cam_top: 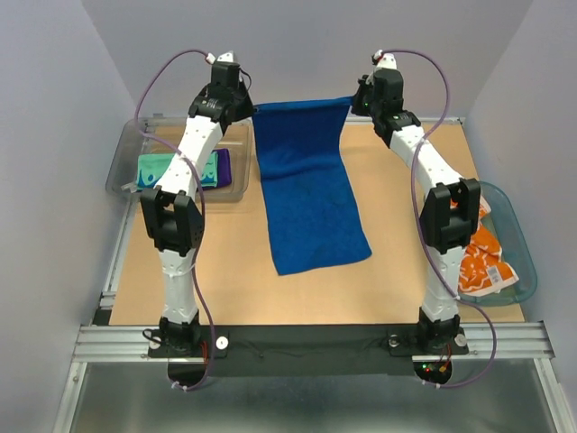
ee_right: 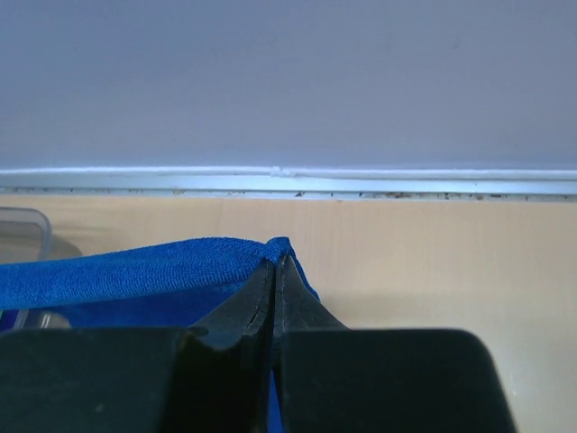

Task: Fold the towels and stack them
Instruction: Fold the towel

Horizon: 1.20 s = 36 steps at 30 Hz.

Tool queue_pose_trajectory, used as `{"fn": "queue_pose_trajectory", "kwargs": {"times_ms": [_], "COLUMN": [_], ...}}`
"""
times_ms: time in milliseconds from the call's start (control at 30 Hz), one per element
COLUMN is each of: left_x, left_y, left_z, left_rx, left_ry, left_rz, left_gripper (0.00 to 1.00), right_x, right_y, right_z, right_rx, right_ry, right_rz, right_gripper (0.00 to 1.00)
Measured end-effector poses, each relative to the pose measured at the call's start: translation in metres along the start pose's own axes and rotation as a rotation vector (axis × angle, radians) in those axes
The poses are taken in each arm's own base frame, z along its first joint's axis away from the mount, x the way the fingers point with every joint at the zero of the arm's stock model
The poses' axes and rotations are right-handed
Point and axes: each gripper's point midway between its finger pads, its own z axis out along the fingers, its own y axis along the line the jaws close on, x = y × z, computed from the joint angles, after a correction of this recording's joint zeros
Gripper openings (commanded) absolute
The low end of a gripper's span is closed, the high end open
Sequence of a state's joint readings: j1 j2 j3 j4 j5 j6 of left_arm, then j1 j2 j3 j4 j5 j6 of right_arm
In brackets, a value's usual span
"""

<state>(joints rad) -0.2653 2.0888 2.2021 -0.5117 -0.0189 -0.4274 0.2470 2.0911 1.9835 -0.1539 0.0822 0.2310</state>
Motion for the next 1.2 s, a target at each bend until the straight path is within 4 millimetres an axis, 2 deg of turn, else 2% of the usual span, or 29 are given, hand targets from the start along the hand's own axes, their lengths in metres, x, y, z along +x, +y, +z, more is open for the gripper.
{"fn": "queue_pose_trajectory", "kwargs": {"times_ms": [167, 300, 400, 467, 600, 700, 800, 1067, 1200], "left_x": [0.01, 0.001, -0.004, 0.0, 0.019, 0.03, 0.038, 0.068, 0.093], "left_y": [-0.002, -0.012, -0.016, -0.013, -0.004, -0.002, -0.001, 0.002, 0.001], "left_z": [0.02, 0.022, 0.022, 0.023, 0.02, 0.012, -0.001, -0.053, -0.073], "left_rx": [0.045, 0.098, 0.127, 0.136, 0.134, 0.137, 0.147, 0.179, 0.18], "left_ry": [0.021, -0.011, -0.026, -0.02, 0.033, 0.063, 0.086, 0.134, 0.172], "left_rz": [0.026, 0.03, 0.027, 0.024, 0.013, 0.007, -0.002, -0.04, -0.043], "left_gripper": [0.0, 0.0, 0.0, 0.0, 0.0, 0.0, 0.0, 0.0, 0.0], "right_x": [-0.009, -0.025, -0.029, -0.025, 0.002, 0.021, 0.029, 0.03, 0.052], "right_y": [-0.011, -0.015, -0.015, -0.015, -0.018, -0.021, -0.022, -0.015, -0.019], "right_z": [0.013, 0.019, 0.02, 0.02, 0.009, -0.009, -0.03, -0.087, -0.111], "right_rx": [-0.004, -0.017, -0.033, -0.044, -0.052, -0.049, -0.058, -0.1, -0.098], "right_ry": [-0.049, -0.104, -0.117, -0.112, -0.049, 0.0, 0.024, 0.043, 0.096], "right_rz": [-0.001, 0.004, 0.006, 0.008, 0.009, 0.01, 0.009, 0.018, 0.032], "right_gripper": [0.01, 0.01, 0.01, 0.01, 0.0, 0.0, 0.0, 0.0, 0.01]}}
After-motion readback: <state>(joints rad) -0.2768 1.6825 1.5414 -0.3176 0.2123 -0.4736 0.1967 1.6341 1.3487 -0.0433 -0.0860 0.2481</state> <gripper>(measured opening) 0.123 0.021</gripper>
